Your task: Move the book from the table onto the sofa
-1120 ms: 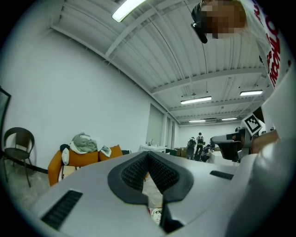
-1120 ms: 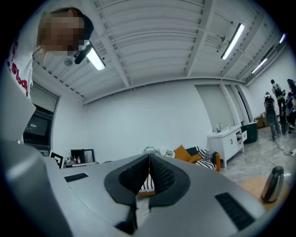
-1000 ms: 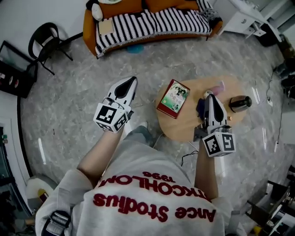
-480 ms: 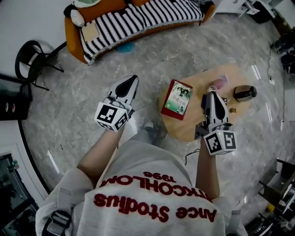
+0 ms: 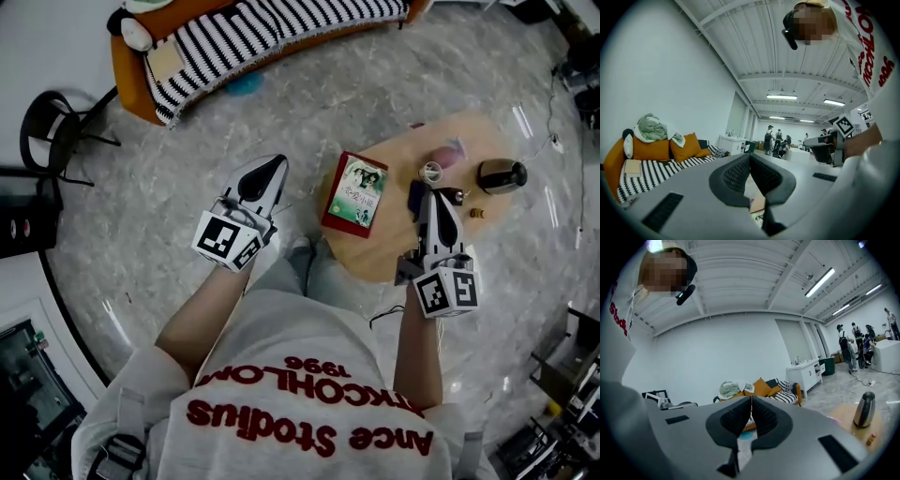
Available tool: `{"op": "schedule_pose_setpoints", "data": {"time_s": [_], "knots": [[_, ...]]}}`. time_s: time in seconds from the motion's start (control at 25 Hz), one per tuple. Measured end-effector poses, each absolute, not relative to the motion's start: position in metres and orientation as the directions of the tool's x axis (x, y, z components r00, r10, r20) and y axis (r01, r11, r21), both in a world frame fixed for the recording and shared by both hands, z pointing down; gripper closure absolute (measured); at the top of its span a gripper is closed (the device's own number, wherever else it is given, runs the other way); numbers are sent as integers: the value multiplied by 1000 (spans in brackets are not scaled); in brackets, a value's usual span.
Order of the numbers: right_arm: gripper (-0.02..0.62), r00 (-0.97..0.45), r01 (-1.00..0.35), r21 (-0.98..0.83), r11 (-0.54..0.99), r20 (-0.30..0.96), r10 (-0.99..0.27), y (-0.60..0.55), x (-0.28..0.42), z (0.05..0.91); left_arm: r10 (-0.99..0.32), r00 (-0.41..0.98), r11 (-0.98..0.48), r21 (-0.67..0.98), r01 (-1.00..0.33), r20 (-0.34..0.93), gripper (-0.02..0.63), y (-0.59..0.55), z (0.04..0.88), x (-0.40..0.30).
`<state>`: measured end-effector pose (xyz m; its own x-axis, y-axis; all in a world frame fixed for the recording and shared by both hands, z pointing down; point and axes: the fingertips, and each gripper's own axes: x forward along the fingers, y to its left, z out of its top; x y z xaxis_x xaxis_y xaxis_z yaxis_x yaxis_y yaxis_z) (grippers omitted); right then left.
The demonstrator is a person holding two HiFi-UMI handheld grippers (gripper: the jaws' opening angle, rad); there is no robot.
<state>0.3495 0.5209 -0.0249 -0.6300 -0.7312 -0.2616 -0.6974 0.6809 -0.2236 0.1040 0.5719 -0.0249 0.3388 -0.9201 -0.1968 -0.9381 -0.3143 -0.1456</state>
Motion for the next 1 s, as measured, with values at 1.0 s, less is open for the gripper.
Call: {"op": "schedule_pose_setpoints", "data": {"time_s": [1.0], "knots": [[566,-702,-677,-302,672,-11,-712,364,319,143,-939,343,-342,-59,-938,-5,589,417,141,136]]}}
